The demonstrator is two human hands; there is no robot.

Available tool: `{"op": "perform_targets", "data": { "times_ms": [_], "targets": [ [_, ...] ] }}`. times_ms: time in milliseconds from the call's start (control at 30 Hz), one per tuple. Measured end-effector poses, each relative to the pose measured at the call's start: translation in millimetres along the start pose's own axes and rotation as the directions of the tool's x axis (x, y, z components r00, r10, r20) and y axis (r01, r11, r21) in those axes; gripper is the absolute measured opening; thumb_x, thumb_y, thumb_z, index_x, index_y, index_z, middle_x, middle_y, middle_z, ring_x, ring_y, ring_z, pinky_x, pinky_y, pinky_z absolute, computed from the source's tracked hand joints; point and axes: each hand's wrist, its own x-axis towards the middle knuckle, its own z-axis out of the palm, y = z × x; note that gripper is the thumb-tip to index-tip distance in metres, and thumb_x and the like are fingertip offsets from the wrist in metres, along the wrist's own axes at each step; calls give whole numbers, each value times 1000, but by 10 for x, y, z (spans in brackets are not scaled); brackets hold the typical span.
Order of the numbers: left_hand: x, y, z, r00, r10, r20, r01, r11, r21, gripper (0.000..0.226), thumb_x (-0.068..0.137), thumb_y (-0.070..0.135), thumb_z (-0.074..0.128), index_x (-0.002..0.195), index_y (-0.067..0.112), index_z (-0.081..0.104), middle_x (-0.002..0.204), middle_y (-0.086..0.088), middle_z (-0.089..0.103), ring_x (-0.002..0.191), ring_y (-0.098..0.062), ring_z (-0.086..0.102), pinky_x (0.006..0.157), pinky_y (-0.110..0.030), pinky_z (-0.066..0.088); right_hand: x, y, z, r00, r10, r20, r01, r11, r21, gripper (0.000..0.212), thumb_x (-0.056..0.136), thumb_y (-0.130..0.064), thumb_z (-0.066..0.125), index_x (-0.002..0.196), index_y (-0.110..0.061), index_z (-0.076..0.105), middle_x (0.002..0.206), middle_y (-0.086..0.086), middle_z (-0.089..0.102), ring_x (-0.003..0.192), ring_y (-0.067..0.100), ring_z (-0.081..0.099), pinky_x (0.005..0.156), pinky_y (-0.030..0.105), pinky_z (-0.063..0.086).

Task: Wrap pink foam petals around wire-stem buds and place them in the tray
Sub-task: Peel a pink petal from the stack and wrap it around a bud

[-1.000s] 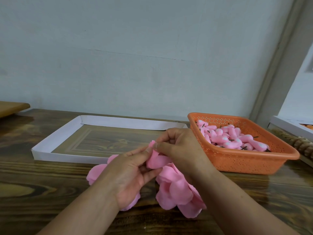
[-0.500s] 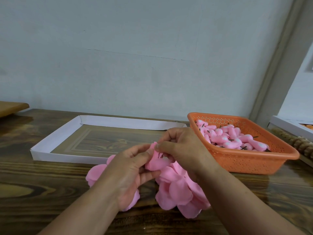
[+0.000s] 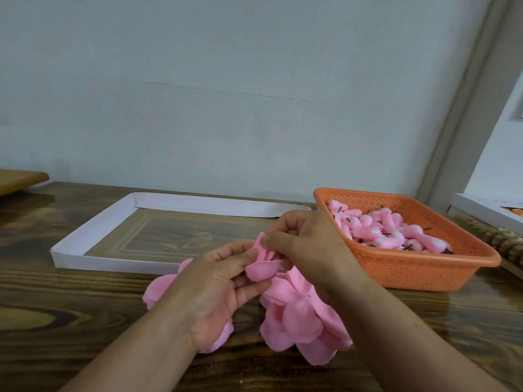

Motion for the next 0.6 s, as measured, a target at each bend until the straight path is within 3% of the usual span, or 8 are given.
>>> {"op": "perform_targets", "data": {
  "times_ms": [167,267,400,600],
  "targets": [
    [-26,82,9,999,-23,30,26,991,-129,30,67,3,62,95,-5,64,88,-24,72,69,-27,73,50,-28,57,11,-56,-120,983,-34,180,22,998,66,10,79,4,58,74,2,67,65,14,62,53,16,50,52,20,42],
    [-27,86,8,999,-19,46,25,993,-119,26,69,3,62,93,-5,68,92,-25,72,72,-27,73,52,-28,57,19,-63,-168,962,-49,268,22,995,100,18,70,9,59,77,-6,67,67,5,66,56,11,54,52,16,43],
    [-45,79,13,997,12,73,-6,997,-72,17,68,6,61,73,2,77,86,-20,73,73,-26,73,54,-27,57,25,-45,-173,966,-74,246,53,995,90,24,73,18,64,75,-5,65,69,5,67,65,17,61,60,19,51],
    [-55,90,26,996,21,82,-15,997,-73,22,68,6,62,84,-3,74,85,-20,72,73,-26,72,57,-29,59,5,-71,-140,974,-120,191,121,993,6,16,72,9,71,77,-5,66,80,26,67,71,26,61,68,38,51]
  ]
}}
